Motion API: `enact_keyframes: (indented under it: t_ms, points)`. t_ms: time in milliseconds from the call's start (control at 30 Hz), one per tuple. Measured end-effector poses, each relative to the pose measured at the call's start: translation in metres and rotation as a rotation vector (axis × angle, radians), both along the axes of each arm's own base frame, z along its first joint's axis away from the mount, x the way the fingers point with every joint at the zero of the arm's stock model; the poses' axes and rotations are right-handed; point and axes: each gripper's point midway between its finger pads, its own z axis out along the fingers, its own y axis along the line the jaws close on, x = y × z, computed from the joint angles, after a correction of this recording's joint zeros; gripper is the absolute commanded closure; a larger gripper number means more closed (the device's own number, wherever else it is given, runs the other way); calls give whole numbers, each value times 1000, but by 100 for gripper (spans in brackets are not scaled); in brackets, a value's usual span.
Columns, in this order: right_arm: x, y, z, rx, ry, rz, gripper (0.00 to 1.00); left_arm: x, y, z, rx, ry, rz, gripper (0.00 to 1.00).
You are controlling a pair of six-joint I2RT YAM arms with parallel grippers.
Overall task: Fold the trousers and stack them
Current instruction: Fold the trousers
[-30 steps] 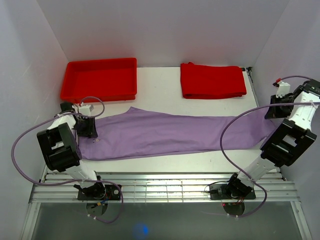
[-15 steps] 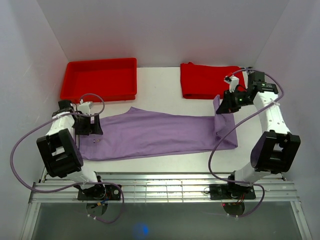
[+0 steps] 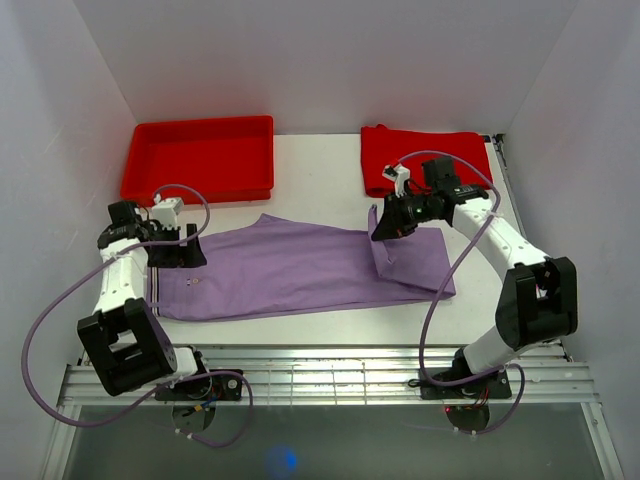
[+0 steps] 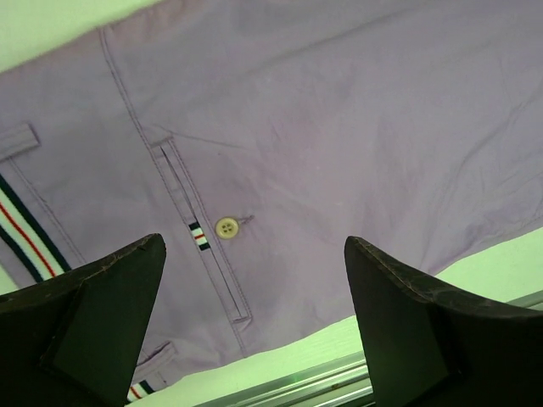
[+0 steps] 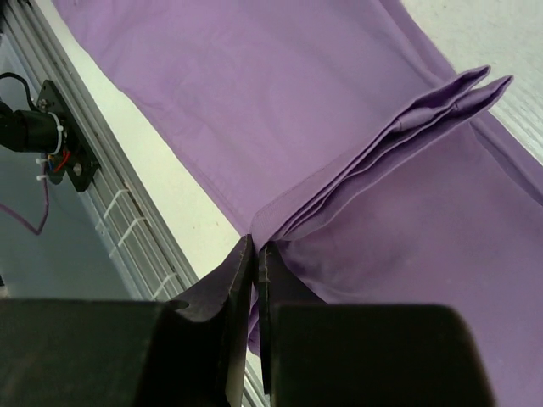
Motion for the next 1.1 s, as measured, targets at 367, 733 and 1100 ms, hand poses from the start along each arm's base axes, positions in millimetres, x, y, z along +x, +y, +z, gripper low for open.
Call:
enact_keyframes:
  t_ms: [367,733,1100]
  points:
    - [4,55,-6,55,-16,27,92,-11,-5,-12,-18,27,33,2]
    - [-18,102,-36,35,56,98,92,-7,-3,-13,-23,21,50,2]
    - [-24,131,-33,47,45,128,92,-6,-3,-14,-21,14,50,2]
